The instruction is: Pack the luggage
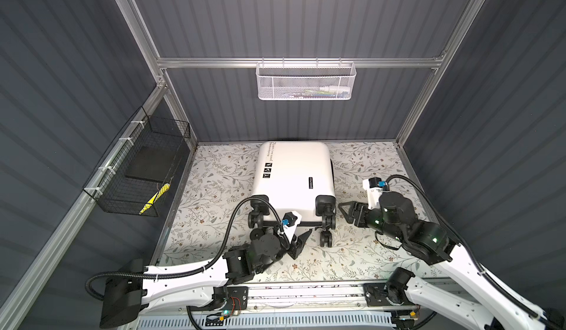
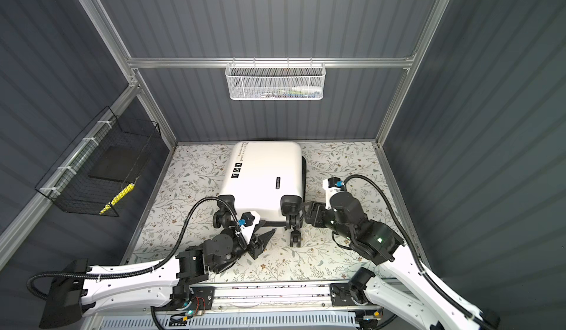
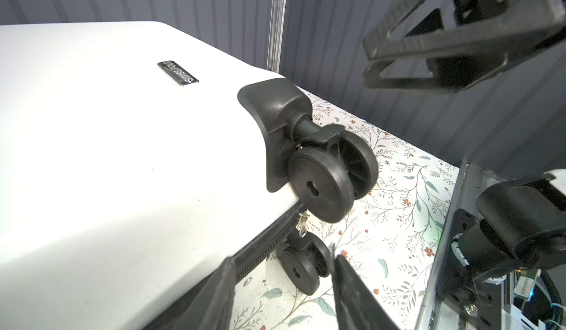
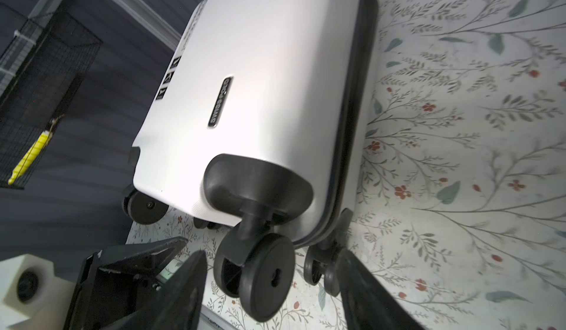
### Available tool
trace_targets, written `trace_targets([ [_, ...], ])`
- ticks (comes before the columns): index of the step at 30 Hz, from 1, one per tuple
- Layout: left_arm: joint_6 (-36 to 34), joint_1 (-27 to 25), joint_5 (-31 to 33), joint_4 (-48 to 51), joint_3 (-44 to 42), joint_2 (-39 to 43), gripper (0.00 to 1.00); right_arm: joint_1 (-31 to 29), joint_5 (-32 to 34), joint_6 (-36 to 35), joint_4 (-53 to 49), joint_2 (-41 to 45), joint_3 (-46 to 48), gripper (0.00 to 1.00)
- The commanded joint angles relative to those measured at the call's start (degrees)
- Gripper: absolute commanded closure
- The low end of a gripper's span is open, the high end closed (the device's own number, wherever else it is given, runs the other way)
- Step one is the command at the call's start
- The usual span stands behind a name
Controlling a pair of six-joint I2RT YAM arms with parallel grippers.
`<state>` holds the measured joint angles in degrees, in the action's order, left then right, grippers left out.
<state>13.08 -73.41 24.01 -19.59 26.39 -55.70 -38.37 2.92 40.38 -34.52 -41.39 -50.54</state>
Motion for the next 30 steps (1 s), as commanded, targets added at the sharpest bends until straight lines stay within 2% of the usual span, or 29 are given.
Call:
trace_targets([
  [1, 0.6, -0.1, -0.1, 1.6, 3.5, -2.3, 0.46, 4.5, -3.5, -2.2, -4.3, 2.3, 2.3, 0.29],
  [4, 1.0, -1.6, 0.3, -1.9, 4.4, -5.5, 0.42, 7.0, -6.0, -2.3, -3.5, 2.9, 5.6, 0.29],
  [10, 0.4, -4.9, 3.6, -5.3, 8.1, -12.5, 0.39, 7.4, -9.8, -0.9, 1.7, 2.1, 11.2, 0.30],
  [21, 2.0, -7.3, 11.8, -12.9, 10.5, -21.1, 0.33, 7.4, -15.1, -0.9, 8.9, -1.7, 13.6, 0.32],
  [30, 1.3, -7.3, 13.2, -17.0, 13.7, -26.6, 0.31, 7.2, -19.1, -1.0, 11.9, -3.9, 13.6, 0.36],
])
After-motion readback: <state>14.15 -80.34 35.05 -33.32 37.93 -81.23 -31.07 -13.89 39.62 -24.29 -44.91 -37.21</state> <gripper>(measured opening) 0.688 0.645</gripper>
